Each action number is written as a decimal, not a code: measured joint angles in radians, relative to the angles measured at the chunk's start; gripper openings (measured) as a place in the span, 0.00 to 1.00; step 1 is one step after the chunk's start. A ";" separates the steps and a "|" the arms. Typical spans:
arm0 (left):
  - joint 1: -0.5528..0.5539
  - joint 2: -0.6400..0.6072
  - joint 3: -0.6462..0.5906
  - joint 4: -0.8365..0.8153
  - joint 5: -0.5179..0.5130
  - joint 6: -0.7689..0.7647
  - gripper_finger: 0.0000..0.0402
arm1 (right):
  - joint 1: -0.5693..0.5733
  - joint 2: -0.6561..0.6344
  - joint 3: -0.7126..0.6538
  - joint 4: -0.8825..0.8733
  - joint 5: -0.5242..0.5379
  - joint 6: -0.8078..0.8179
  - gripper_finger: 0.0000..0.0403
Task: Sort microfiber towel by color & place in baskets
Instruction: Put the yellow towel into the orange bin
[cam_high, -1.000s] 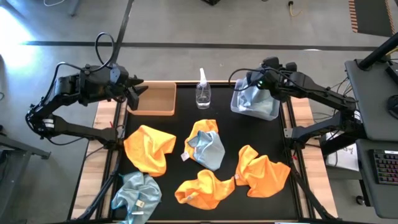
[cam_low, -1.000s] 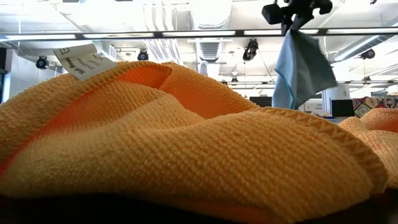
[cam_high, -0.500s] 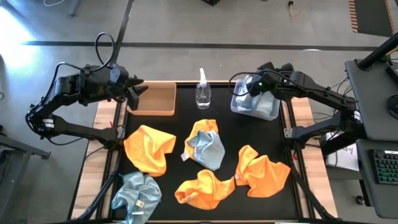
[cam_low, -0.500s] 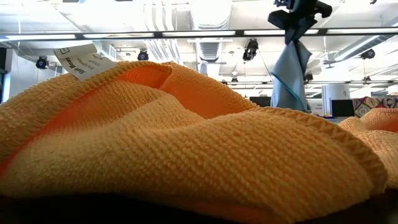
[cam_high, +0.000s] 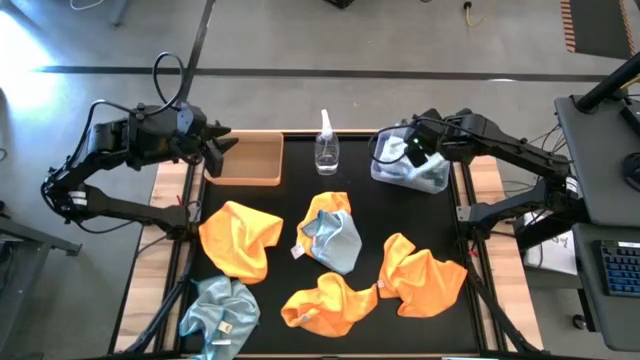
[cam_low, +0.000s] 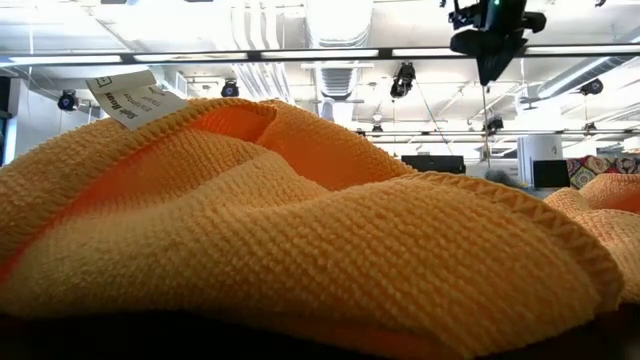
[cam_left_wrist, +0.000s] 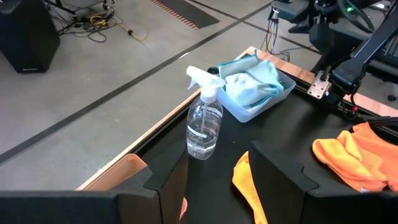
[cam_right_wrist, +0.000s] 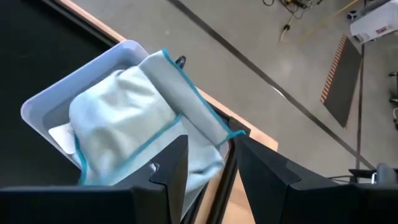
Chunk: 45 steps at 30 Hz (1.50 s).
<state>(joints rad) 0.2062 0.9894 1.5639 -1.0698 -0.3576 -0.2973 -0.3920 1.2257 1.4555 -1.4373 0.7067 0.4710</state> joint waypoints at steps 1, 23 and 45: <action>0.000 0.000 0.000 0.000 0.000 0.000 0.39 | 0.000 0.004 0.000 0.000 0.000 0.001 0.32; 0.000 -0.072 0.045 -0.003 0.099 0.221 0.39 | 0.021 0.022 -0.001 0.747 -0.385 -0.071 0.32; 0.000 -0.123 -0.135 -0.340 0.394 0.131 0.39 | 0.068 0.026 -0.001 0.772 -0.610 -0.062 0.32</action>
<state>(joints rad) 0.2062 0.8661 1.4292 -1.4099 0.0364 -0.1663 -0.3244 1.2514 1.4548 -0.6656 0.0963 0.4091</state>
